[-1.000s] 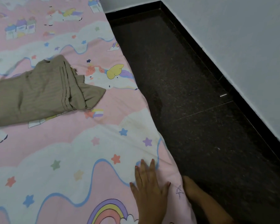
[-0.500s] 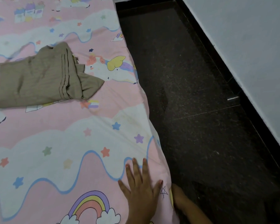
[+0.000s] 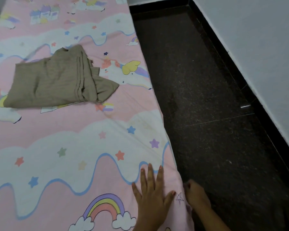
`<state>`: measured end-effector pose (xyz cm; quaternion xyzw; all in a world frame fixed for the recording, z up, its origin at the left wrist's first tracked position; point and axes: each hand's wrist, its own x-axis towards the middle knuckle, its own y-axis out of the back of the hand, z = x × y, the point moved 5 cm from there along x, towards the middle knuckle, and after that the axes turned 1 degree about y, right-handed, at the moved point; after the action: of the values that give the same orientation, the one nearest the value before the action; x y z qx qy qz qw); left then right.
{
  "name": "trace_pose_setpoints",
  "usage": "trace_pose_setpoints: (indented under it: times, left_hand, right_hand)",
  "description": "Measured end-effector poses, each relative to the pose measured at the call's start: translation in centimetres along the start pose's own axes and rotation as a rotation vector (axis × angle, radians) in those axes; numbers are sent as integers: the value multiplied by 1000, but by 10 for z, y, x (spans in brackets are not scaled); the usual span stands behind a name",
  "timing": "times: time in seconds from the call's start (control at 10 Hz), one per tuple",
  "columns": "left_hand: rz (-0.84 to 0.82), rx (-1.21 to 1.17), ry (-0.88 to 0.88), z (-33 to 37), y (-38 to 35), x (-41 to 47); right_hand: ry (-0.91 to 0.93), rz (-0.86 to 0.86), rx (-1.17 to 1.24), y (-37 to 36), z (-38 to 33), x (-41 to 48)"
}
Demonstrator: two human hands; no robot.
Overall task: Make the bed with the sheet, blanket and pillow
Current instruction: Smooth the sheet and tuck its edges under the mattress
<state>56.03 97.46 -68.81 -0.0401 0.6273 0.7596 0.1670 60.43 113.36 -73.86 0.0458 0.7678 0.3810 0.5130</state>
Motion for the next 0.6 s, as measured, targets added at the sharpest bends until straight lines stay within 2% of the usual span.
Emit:
trace_pose_setpoints:
  times: [0.1, 0.2, 0.3, 0.4, 0.5, 0.6]
  left_hand:
    - [14, 4, -97, -29, 5, -14]
    - [-42, -108, -37, -79, 10, -32]
    - [-11, -179, 39, -137, 19, -40]
    - [109, -120, 26, -201, 27, -58]
    - [183, -186, 73, -276, 45, -66]
    - [155, -227, 210, -371, 63, -77]
  right_hand:
    - [186, 339, 174, 28, -41, -15]
    - [450, 637, 161, 32, -96, -53]
    - [651, 621, -85, -4, -140, -88]
    - [779, 491, -288, -71, -158, -109]
    - [755, 535, -355, -124, -172, -131]
    - [699, 544, -285, -174, -204, -169]
